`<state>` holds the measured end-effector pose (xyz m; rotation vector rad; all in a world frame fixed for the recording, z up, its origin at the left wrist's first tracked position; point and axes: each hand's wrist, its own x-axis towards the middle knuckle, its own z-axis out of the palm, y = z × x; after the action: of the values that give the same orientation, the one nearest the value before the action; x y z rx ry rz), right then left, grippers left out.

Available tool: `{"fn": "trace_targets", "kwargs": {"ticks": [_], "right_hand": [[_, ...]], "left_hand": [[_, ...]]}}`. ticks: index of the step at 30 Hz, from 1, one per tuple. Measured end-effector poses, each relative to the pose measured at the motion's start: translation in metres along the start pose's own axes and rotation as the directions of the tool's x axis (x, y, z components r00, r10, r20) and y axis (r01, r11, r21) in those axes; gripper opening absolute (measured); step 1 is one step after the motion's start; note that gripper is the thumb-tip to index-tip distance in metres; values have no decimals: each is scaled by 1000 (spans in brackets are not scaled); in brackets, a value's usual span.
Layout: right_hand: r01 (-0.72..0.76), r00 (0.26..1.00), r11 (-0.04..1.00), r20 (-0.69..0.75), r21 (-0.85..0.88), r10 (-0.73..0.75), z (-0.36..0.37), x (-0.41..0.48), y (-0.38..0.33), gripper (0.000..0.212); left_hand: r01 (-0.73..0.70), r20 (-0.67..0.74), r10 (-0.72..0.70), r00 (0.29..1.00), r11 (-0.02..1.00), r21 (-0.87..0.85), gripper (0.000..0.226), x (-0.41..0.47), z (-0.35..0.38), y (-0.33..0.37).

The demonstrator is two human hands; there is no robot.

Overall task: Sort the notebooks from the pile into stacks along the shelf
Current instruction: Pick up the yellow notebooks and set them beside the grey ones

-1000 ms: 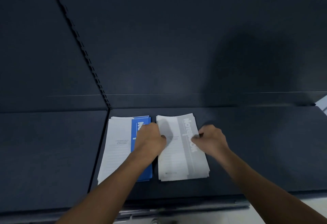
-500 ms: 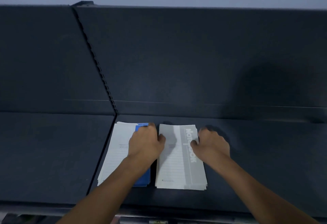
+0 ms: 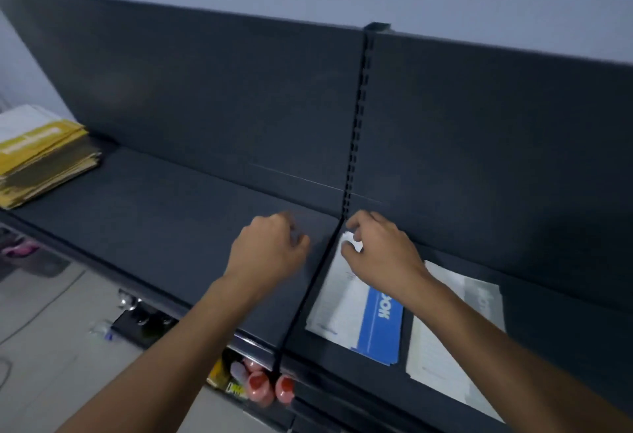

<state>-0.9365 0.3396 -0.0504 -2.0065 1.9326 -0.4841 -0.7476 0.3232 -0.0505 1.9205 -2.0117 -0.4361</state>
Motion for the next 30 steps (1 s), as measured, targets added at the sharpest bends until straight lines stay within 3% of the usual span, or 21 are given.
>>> {"fn": "trace_targets", "kwargs": {"ticks": [7,14,30], "right_hand": [[137,989,990,52,29,-138,64,52,-134,35],[216,966,974,129,66,-223,139,86,-257,35],[343,918,938,189,60,-348,220,212,-439,24]], "left_hand": [[75,-85,-76,993,997,-21,35,18,-71,-133],[32,-63,-33,998,999,-15,26,29,-123,-256],[49,-165,-57,985,998,-51,18,102,-223,-431]]}}
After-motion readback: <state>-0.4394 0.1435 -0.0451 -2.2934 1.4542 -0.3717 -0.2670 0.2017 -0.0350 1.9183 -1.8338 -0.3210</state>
